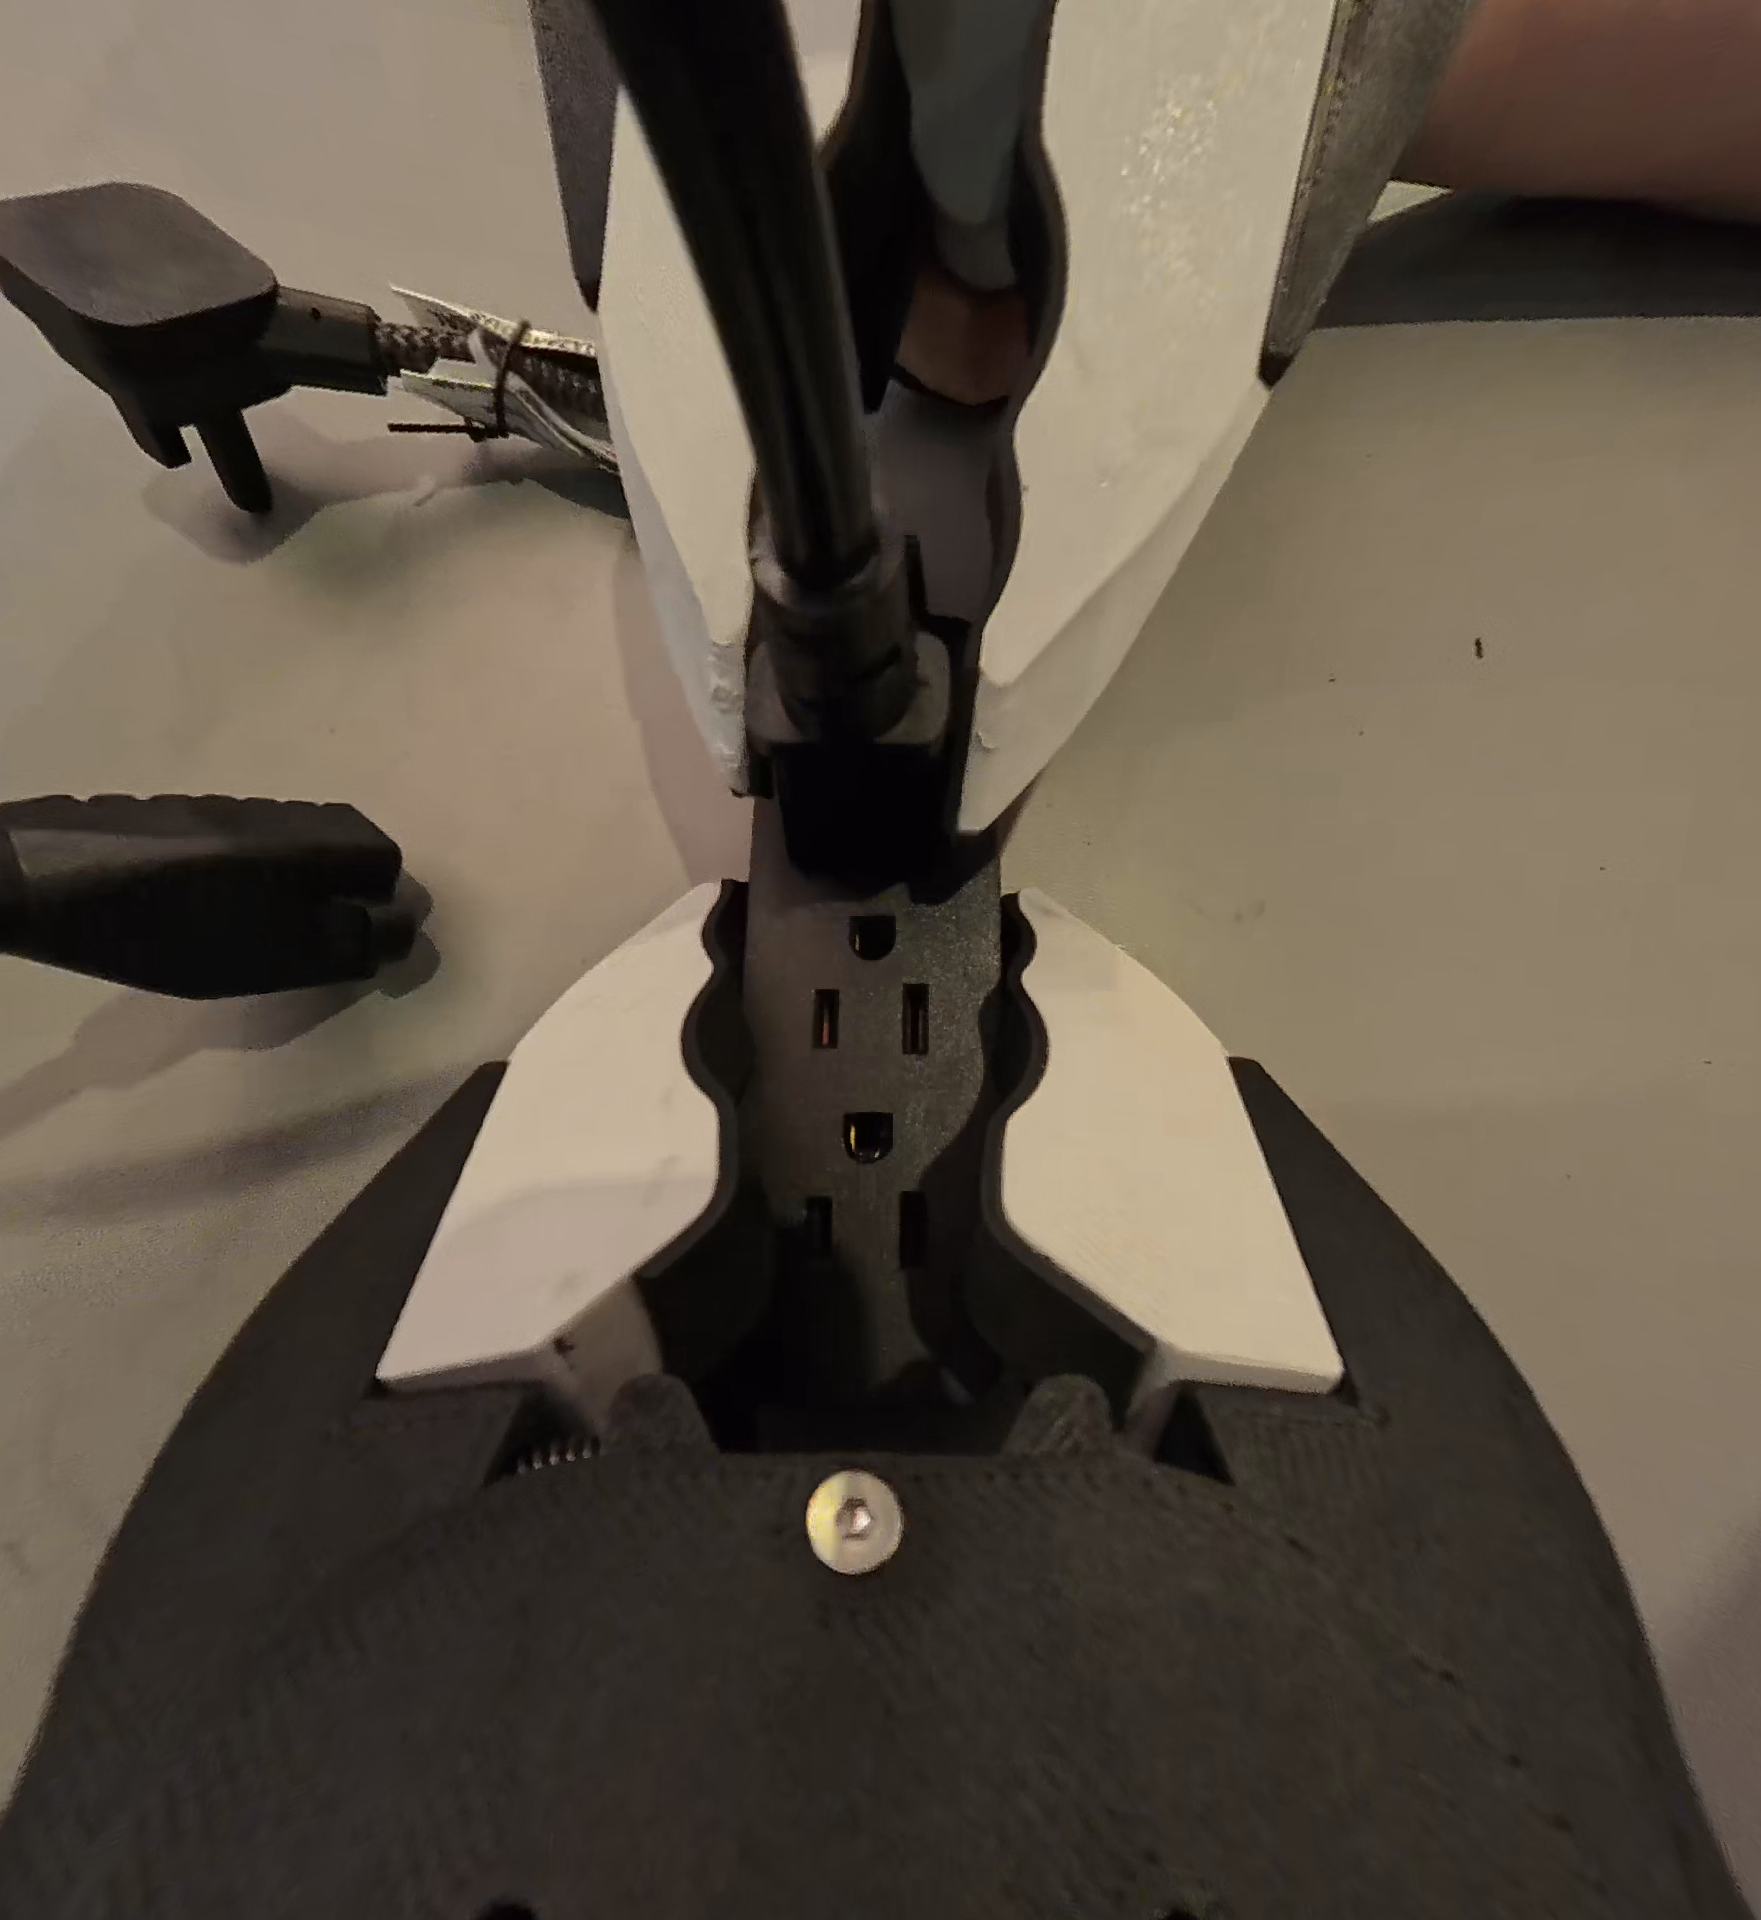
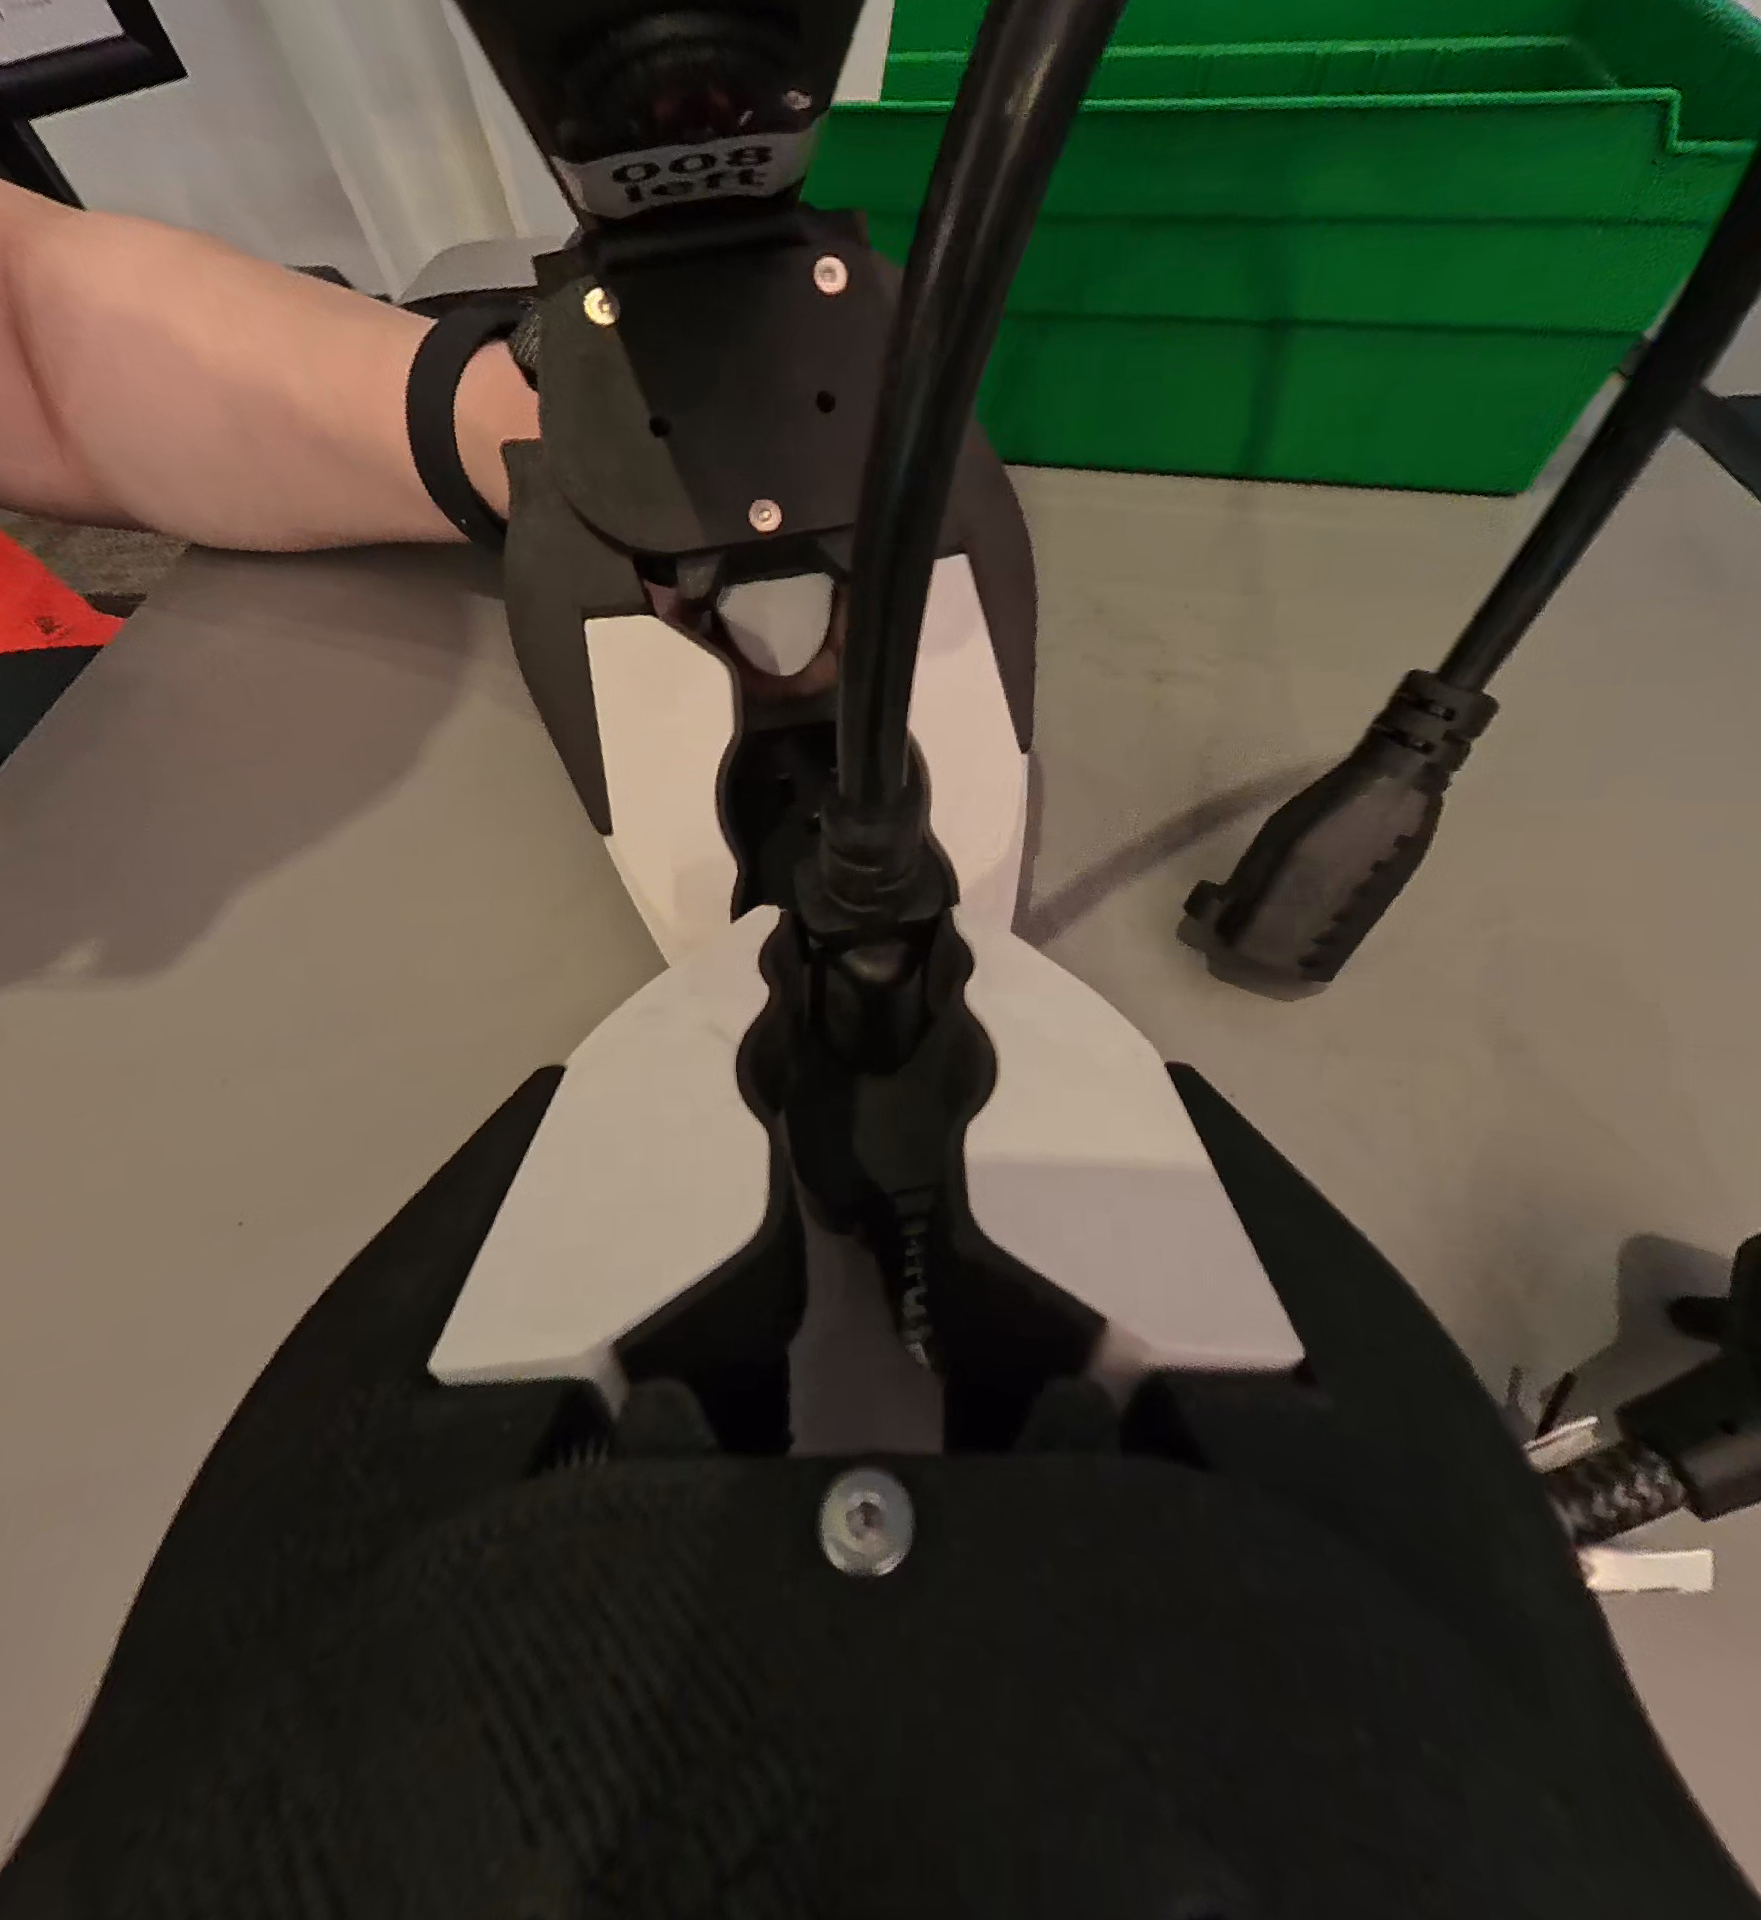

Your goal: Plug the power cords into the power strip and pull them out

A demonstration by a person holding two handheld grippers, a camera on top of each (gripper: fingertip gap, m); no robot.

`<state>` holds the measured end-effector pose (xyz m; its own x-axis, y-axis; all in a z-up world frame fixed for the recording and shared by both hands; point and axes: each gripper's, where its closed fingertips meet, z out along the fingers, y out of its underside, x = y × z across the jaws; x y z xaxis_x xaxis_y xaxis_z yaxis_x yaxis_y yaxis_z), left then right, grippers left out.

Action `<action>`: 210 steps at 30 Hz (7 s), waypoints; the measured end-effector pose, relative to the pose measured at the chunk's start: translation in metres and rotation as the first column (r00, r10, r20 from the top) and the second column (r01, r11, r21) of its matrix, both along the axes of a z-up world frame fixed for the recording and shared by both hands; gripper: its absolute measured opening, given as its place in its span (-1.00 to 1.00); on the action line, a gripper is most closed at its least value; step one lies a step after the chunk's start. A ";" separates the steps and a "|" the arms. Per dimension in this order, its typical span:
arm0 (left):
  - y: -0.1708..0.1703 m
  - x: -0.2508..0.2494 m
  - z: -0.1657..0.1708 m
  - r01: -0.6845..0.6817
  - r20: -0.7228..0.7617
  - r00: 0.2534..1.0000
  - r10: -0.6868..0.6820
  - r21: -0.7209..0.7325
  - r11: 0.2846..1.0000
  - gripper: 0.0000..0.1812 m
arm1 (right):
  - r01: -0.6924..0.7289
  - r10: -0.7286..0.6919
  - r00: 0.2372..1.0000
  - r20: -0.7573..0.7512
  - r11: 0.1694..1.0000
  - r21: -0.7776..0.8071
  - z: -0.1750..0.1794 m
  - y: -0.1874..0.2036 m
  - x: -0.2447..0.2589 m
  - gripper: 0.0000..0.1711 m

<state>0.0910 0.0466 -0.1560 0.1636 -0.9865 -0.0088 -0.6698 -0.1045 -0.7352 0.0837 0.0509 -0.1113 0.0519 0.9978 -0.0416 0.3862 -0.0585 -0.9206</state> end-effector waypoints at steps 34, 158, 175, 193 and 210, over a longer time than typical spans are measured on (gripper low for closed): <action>-0.007 0.006 0.000 0.070 -0.009 0.998 -0.070 0.002 0.998 -0.49 | -0.087 0.086 0.995 -0.042 0.996 -0.032 0.005 -0.011 -0.023 -0.72; 0.009 0.006 0.002 -0.072 0.020 0.997 0.073 -0.022 0.997 -0.45 | 0.089 -0.096 0.994 -0.047 0.985 -0.146 0.017 0.023 -0.040 -0.77; -0.003 0.004 -0.002 0.026 -0.012 1.000 -0.026 -0.003 1.000 -0.43 | 0.150 -0.160 0.982 -0.100 0.984 -0.100 0.014 0.017 -0.028 -0.73; -0.001 0.003 -0.001 -0.004 0.006 1.000 0.004 -0.002 1.000 -0.44 | 0.161 -0.164 0.986 -0.036 0.985 -0.065 0.016 0.021 -0.031 -0.75; -0.005 0.003 -0.001 0.032 0.004 0.999 -0.032 -0.004 0.999 -0.44 | 0.139 -0.142 0.989 -0.041 0.988 -0.073 0.016 0.018 -0.024 -0.74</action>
<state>0.0945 0.0416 -0.1569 0.1316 -0.9913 -0.0047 -0.6701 -0.0855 -0.7373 0.0600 0.0688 -0.0954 0.1876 0.9753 -0.1168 0.3271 -0.1742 -0.9288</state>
